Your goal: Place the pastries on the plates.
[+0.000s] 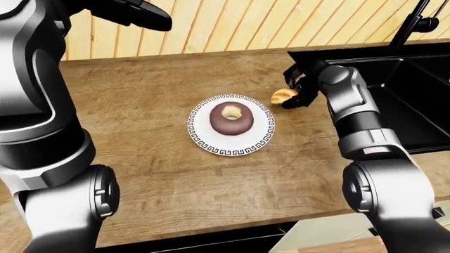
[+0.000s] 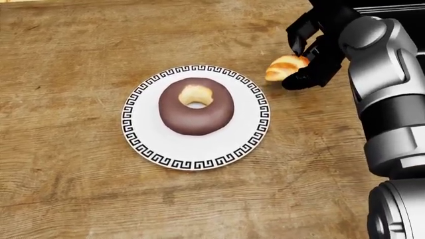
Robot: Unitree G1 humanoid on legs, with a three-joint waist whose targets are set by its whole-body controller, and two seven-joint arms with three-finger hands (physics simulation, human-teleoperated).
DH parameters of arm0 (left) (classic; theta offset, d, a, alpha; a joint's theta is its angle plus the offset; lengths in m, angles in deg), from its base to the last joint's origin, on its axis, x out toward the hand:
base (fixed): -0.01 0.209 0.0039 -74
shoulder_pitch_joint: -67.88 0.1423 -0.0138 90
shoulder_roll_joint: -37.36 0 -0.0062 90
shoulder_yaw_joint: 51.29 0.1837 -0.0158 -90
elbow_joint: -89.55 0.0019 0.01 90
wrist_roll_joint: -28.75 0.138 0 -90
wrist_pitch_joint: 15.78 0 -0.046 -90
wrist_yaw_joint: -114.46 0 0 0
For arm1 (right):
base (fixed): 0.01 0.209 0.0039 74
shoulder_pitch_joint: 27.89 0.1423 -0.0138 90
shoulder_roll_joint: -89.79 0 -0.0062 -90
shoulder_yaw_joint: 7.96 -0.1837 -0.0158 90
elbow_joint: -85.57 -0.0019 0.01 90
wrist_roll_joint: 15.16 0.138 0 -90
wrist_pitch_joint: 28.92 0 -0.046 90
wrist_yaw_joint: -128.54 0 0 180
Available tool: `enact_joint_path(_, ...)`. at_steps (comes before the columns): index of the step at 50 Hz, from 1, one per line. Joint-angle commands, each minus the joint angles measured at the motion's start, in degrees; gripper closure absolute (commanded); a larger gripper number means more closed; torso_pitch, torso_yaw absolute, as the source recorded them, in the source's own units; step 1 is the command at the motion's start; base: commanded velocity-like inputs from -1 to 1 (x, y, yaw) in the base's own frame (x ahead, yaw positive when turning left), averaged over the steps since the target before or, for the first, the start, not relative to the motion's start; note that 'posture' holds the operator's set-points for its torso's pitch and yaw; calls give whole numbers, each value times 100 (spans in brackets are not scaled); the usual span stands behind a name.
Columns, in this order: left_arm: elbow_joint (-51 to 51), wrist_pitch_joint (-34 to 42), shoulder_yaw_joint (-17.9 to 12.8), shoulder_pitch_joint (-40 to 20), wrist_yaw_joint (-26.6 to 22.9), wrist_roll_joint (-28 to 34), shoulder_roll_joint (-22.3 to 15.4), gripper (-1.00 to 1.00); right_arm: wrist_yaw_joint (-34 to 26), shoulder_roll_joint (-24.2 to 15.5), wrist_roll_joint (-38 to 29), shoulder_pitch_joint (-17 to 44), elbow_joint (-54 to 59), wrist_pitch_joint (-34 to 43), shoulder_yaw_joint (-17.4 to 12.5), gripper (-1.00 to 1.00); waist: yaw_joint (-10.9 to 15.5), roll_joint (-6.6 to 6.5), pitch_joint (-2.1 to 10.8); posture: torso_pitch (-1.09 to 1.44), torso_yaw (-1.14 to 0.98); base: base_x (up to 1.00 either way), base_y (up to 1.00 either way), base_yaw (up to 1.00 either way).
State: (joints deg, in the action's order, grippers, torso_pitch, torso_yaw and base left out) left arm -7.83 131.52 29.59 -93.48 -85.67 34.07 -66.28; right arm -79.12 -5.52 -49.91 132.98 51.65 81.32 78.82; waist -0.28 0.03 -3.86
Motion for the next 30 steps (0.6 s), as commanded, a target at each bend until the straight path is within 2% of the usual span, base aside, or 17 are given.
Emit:
enact_joint_path(1,-170,-112,-85,-117,64,23,-28,-100,-17,-126,232,339,-1004,324,-306,100,1,0,193,1,0,0,0,0)
enact_joint_path(2,-210,-69,-57,-138,61,26,-30,-100,-144,-158,291,295,-1660,642,-337,100,6,5,192,1,0,0,0,0)
enact_joint_path(4,-229,-69,-49,-122,51,32,-44,-100,-241,-178,354,212,-2106,901,-297,100,28,8,179,1,0,0,0,0)
enact_joint_path(8,-222,-74,-63,-115,57,29,-26,-100,-284,-199,435,190,-2528,1187,-279,100,25,-11,138,1,0,0,0,0)
enact_joint_path(15,-243,-84,-58,-83,70,33,-24,-100,-430,-211,483,81,-3242,1593,-263,100,6,43,157,1,0,0,0,0)
enact_joint_path(27,-246,-84,-59,-81,68,36,-22,-100,-427,-226,518,58,-3305,1641,-233,100,16,12,159,1,0,0,0,0)
enact_joint_path(28,-323,-117,-125,82,160,19,87,-100,-374,261,673,-229,-5296,2915,-572,100,11,-23,217,1,0,-36,0,0)
enact_joint_path(29,-345,-120,-111,119,178,11,92,-100,-390,267,703,-365,-5805,3222,-489,100,33,-41,390,1,0,-49,0,0)
enact_joint_path(30,-365,-96,-109,124,191,-11,109,-100,-361,286,767,-418,-6006,3394,-433,100,38,-52,416,1,0,-59,0,0)
